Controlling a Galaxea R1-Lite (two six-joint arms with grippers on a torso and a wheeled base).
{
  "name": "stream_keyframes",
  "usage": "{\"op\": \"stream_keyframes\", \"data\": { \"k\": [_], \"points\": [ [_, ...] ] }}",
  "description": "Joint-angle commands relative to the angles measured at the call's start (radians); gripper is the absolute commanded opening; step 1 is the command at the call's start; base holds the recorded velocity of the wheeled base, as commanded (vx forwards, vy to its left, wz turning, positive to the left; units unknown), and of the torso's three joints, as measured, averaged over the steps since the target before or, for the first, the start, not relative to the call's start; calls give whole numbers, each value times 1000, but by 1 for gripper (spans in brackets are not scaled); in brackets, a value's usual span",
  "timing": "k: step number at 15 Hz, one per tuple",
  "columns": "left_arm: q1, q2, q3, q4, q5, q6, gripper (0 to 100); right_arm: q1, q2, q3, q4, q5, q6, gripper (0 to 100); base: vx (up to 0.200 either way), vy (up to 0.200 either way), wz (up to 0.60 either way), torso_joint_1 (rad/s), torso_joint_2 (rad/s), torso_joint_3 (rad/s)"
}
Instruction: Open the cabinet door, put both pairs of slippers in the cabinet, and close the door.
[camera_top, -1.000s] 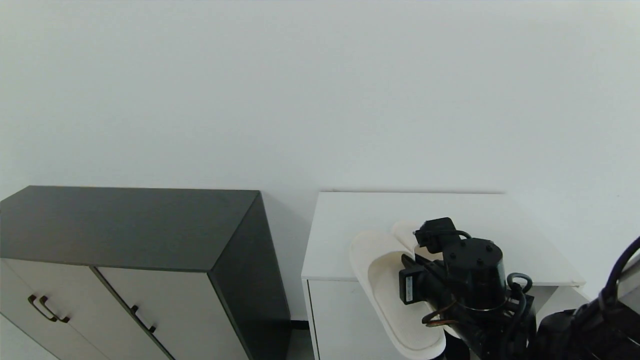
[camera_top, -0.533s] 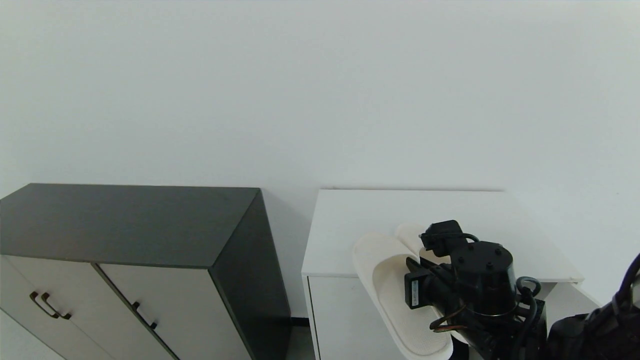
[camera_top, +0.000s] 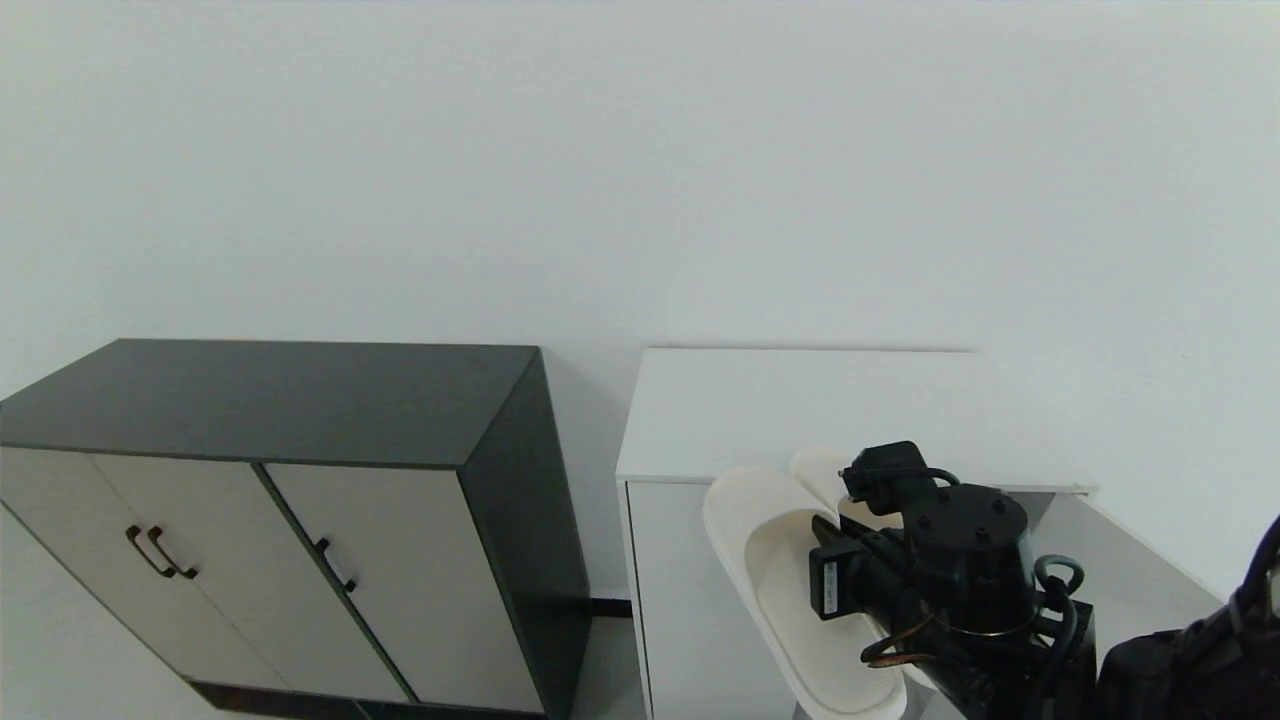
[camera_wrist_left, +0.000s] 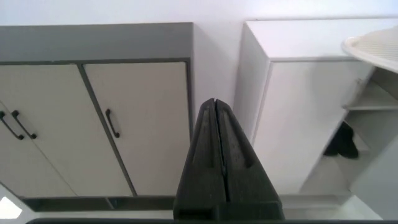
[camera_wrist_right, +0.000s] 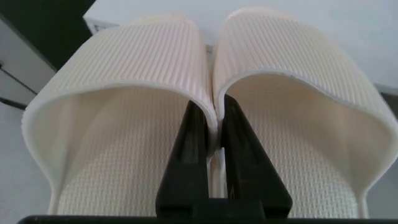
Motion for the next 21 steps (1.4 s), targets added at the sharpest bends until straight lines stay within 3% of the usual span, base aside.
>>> {"op": "stream_keyframes", "data": {
  "k": [1,17,21],
  "points": [
    [1,1,0,0,0,0,0,-1,2,0,0,0,0,0,-200,0,0,7,2,2],
    [1,1,0,0,0,-3,0,19,14,9,-3,-14,-3,0,-13,0,0,0,0,0],
    [1,1,0,0,0,-2,0,19,14,11,-3,-15,-3,0,0,-200,0,2,2,2]
  ]
}}
